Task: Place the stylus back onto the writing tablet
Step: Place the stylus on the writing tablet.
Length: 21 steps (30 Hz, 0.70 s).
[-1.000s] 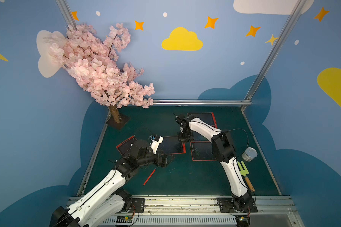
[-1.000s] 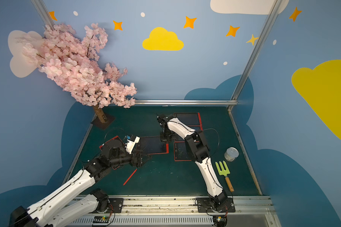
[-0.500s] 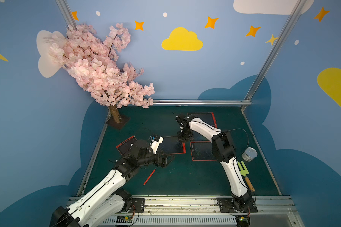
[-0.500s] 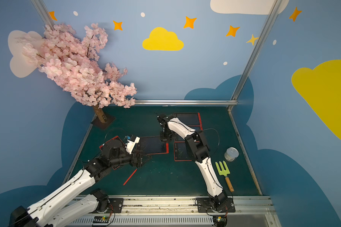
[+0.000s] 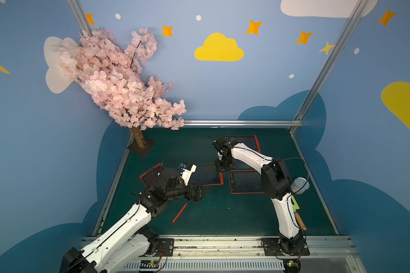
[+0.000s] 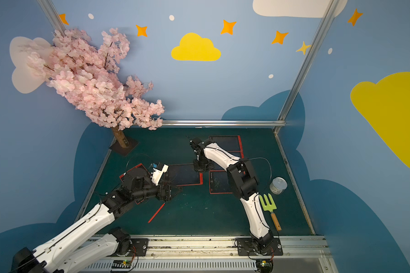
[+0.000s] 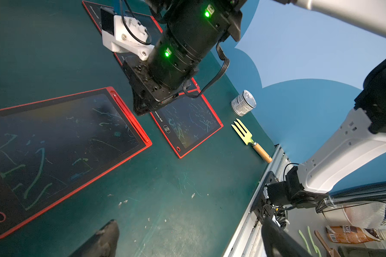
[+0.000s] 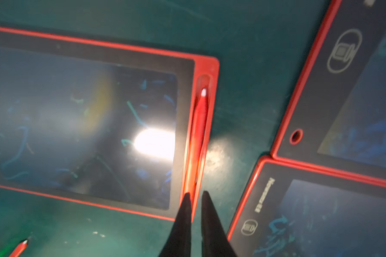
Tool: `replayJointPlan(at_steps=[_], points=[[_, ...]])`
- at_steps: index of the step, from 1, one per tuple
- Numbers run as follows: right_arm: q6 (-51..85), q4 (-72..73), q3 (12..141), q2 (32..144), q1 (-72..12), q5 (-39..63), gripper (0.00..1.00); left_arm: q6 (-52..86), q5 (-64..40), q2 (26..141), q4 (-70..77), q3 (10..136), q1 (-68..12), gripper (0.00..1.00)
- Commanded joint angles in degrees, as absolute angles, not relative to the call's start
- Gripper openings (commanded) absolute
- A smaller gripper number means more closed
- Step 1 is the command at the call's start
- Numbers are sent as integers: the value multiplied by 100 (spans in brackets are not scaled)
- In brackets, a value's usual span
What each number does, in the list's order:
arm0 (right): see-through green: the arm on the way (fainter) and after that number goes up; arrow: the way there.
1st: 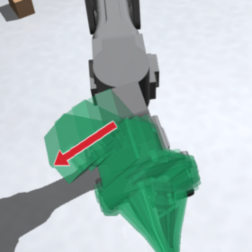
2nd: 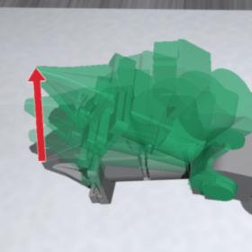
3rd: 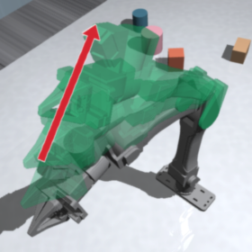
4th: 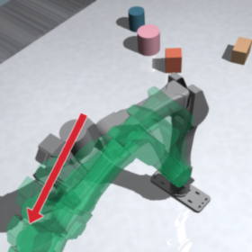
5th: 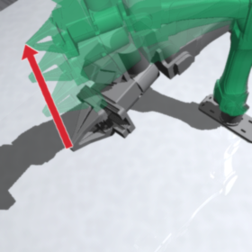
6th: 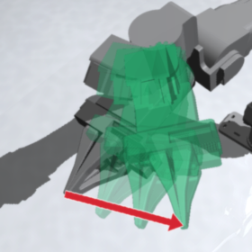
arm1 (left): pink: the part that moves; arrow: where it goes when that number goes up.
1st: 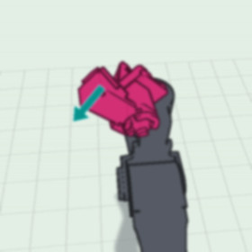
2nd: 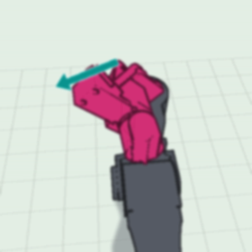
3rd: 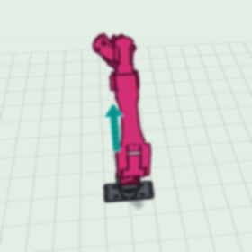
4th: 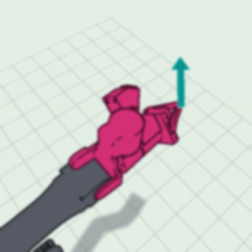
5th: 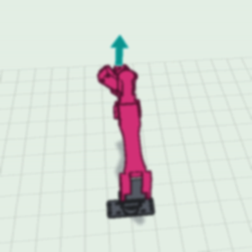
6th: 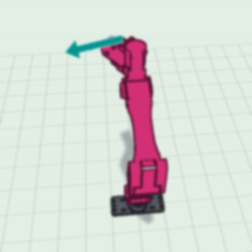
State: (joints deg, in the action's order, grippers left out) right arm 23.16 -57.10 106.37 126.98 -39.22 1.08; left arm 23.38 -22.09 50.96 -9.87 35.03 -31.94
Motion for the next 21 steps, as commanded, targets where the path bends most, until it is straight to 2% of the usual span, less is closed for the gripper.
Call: replayJointPlan(at_steps=[1, 8, 21], points=[[2372, -5695, 10508, 12577, -4007, 9, 16, 2303, -2259, 5108, -993, 3603, -3207, 98], [2452, -5721, 10578, 12766, -4095, -7, 19, 2305, -2252, 5072, -1015, 3593, -3208, 98], [2548, -5784, 10582, 13039, -4110, -163, 15, 2315, -2232, 5067, -1011, 3579, -3208, 98]])
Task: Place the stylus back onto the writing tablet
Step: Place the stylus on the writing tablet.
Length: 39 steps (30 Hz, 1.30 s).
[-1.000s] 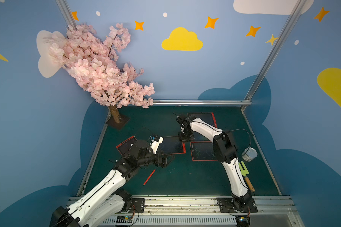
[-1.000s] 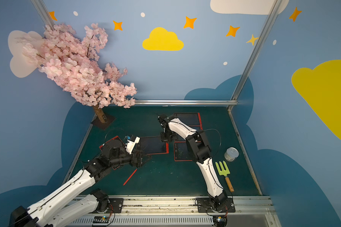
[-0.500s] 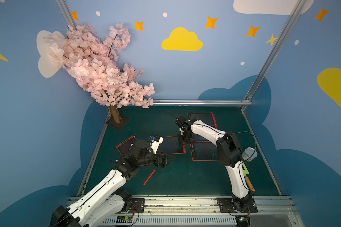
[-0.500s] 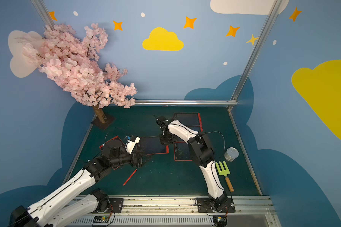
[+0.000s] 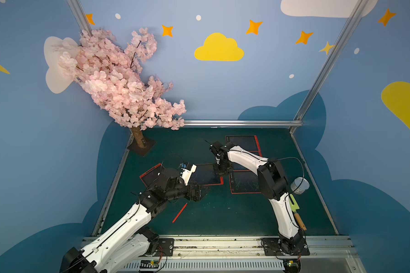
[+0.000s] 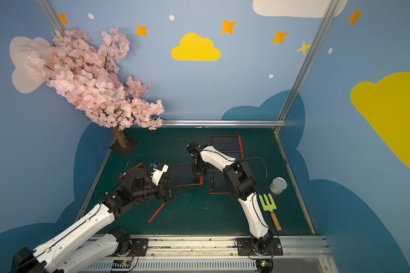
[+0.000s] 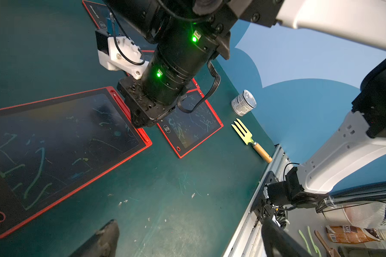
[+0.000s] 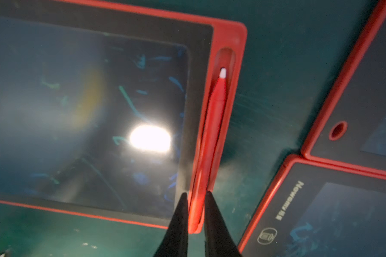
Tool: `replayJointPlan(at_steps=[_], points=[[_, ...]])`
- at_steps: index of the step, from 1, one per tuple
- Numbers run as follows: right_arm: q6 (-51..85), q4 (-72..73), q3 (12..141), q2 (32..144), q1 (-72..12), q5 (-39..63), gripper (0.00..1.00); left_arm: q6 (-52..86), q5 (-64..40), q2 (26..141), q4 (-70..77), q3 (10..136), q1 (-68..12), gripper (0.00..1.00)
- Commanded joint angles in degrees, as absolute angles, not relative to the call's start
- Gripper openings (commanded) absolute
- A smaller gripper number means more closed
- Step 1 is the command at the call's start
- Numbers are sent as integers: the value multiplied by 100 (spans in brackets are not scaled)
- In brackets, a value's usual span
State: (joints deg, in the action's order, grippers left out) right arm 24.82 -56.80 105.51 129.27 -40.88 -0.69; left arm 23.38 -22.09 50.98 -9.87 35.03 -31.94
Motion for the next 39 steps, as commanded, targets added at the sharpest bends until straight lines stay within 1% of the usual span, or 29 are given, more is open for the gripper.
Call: replayJointPlan(at_steps=[1, 11, 14, 18, 29, 32, 39], points=[[2551, -5783, 10589, 13061, -4110, -167, 15, 2312, -2233, 5067, -1011, 3585, -3208, 98], [2584, -5790, 10630, 13157, -4082, -297, 8, 2312, -2259, 5113, -1011, 3612, -3208, 98], [2584, -5804, 10669, 13187, -4070, -308, 8, 2303, -2259, 5107, -1013, 3612, -3208, 98], [2579, -5893, 10779, 13274, -4059, -307, 8, 2305, -2266, 5116, -1011, 3610, -3208, 98], [2539, -5880, 10784, 13092, -4060, -290, 15, 2308, -2268, 5118, -1011, 3605, -3204, 99], [2516, -5880, 10782, 13020, -4053, -290, 15, 2307, -2266, 5116, -1011, 3602, -3208, 99], [2487, -5853, 10819, 12929, -4027, -263, 12, 2305, -2259, 5099, -1011, 3596, -3206, 99]])
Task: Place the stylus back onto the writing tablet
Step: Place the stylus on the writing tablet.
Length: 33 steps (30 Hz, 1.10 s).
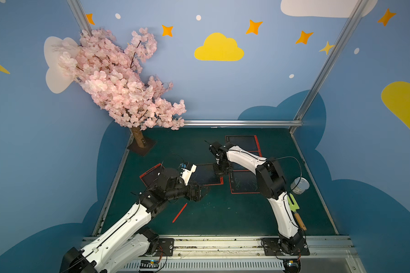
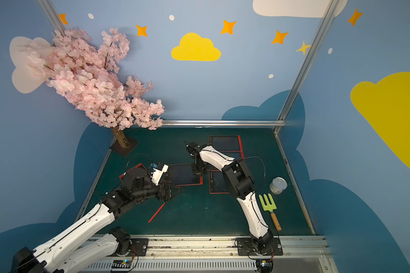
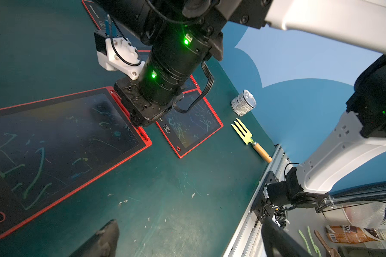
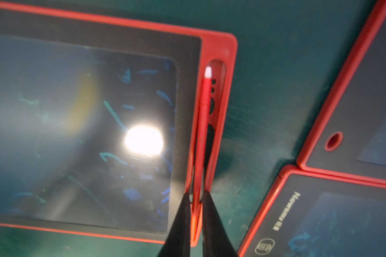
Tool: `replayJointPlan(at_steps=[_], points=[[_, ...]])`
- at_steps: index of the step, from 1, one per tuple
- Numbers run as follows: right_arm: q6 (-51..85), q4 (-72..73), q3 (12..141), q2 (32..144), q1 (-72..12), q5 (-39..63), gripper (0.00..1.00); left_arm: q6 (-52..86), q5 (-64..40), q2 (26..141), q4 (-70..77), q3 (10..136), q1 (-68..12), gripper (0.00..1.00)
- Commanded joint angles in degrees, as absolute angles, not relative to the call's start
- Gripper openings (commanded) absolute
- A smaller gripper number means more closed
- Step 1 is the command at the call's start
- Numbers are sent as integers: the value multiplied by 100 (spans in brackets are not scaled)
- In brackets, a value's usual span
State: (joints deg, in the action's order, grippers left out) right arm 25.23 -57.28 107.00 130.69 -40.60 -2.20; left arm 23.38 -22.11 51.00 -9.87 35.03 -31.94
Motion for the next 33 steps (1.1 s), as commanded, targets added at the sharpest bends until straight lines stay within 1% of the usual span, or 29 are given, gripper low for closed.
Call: replayJointPlan(at_steps=[1, 8, 11, 15, 29, 33], points=[[2483, -5854, 10828, 12920, -4026, -264, 11, 2309, -2251, 5097, -1011, 3595, -3208, 99], [2486, -5857, 10883, 12881, -3997, -290, 11, 2303, -2252, 5080, -1011, 3595, -3208, 99], [2487, -5870, 10907, 12852, -3990, -281, 14, 2304, -2250, 5080, -1011, 3590, -3208, 98], [2481, -5864, 10915, 12832, -3973, -290, 15, 2305, -2259, 5073, -1011, 3595, -3208, 98], [2435, -5931, 11045, 12916, -3948, -349, 3, 2303, -2266, 5073, -1011, 3595, -3208, 98], [2409, -5959, 11122, 13022, -3933, -342, 2, 2297, -2252, 5071, -1011, 3594, -3208, 99]])
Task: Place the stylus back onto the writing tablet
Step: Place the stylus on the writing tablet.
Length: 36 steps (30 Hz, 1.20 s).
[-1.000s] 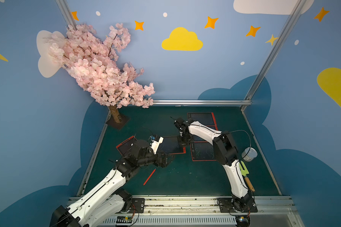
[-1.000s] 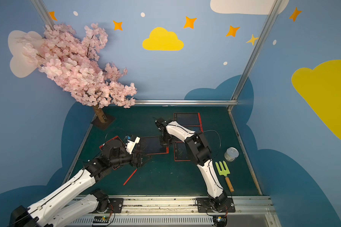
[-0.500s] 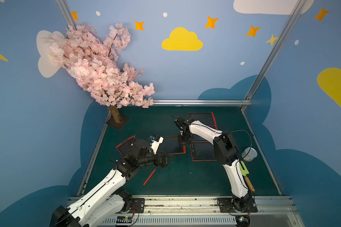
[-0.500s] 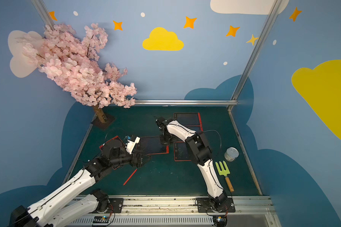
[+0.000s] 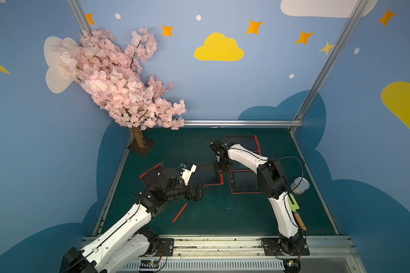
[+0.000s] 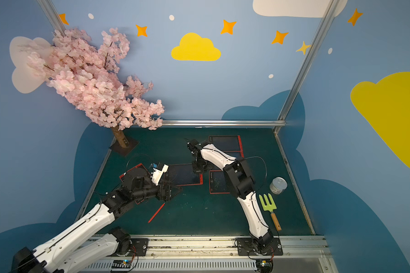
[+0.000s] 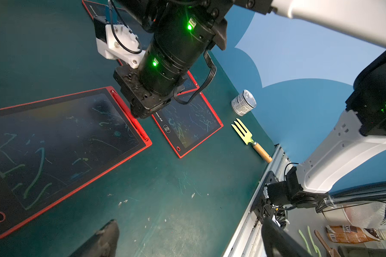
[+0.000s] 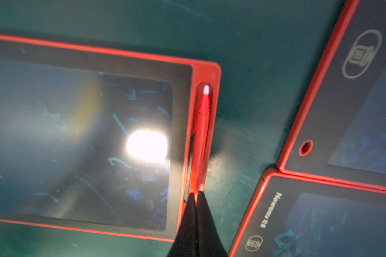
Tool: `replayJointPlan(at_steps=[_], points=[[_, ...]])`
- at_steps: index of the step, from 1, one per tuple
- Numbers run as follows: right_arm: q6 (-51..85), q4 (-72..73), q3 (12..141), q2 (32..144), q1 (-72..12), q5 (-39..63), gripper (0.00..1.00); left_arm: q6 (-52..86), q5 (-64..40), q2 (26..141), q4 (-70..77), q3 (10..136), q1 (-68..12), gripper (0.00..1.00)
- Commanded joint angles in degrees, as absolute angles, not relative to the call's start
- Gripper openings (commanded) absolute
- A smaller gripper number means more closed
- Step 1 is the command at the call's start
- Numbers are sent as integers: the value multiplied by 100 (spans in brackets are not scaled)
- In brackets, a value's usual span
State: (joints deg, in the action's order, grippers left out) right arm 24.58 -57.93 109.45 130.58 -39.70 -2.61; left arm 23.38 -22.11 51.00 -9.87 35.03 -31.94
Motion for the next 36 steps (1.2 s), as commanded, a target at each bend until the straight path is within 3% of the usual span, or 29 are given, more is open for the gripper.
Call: replayJointPlan(at_steps=[1, 36], points=[[2405, -5959, 11135, 13038, -3937, -334, 2, 2300, -2251, 5075, -1012, 3593, -3206, 98], [2320, -6072, 11311, 13295, -3929, -360, 0, 2296, -2267, 5112, -1011, 3608, -3207, 98]])
